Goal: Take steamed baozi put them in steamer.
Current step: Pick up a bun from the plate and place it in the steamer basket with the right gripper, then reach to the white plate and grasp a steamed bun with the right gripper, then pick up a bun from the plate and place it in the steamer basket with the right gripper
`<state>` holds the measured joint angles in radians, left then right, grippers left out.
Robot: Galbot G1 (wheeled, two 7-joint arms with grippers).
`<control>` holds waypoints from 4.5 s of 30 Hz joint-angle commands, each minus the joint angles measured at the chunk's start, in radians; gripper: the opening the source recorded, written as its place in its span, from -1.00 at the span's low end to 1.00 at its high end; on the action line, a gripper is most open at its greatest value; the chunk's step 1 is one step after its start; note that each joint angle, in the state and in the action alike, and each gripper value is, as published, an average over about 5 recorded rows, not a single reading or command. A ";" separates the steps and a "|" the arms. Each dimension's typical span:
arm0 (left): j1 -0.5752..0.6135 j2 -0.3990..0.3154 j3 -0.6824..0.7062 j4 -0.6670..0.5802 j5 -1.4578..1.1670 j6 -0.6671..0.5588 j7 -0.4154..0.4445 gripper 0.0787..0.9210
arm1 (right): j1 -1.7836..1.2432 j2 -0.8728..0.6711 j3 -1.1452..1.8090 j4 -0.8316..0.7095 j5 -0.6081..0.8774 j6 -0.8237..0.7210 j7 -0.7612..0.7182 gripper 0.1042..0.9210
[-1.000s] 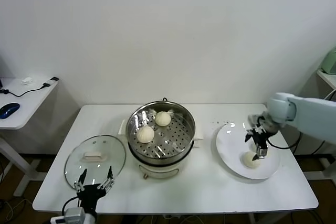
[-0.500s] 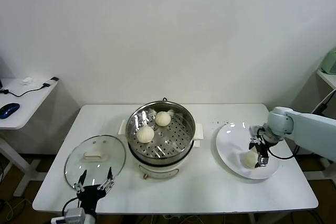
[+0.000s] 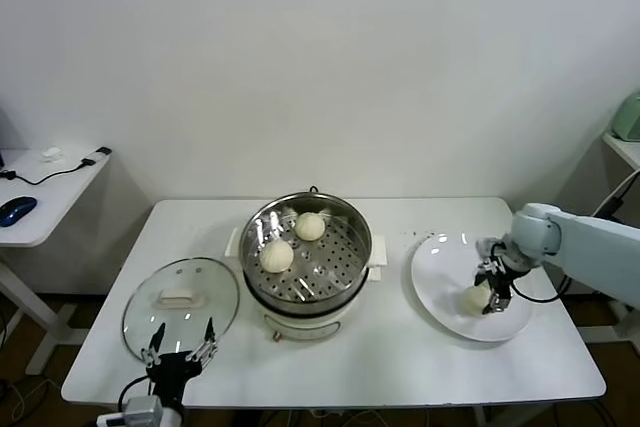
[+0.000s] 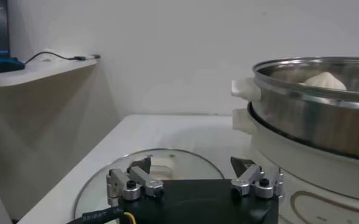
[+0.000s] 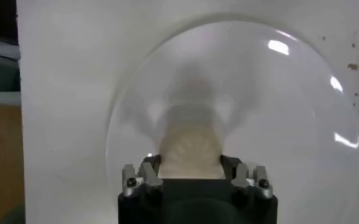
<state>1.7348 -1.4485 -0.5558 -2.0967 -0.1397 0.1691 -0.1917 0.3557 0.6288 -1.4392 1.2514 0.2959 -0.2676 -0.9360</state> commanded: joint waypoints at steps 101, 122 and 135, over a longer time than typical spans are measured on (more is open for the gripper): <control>0.020 -0.015 -0.003 -0.012 0.037 0.014 0.020 0.77 | -0.205 0.046 0.338 -0.372 -0.227 0.252 -0.166 0.76; 0.028 -0.023 0.000 -0.005 0.051 0.015 0.018 0.77 | -0.261 0.124 0.403 -0.439 -0.287 0.238 -0.128 0.71; 0.043 -0.015 0.000 -0.012 0.052 0.011 0.017 0.77 | -0.043 0.019 0.222 -0.232 -0.123 0.198 -0.133 0.29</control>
<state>1.7794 -1.4626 -0.5547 -2.1126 -0.0890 0.1798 -0.1749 0.1557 0.7110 -1.0812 0.8832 0.0665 -0.0476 -1.0708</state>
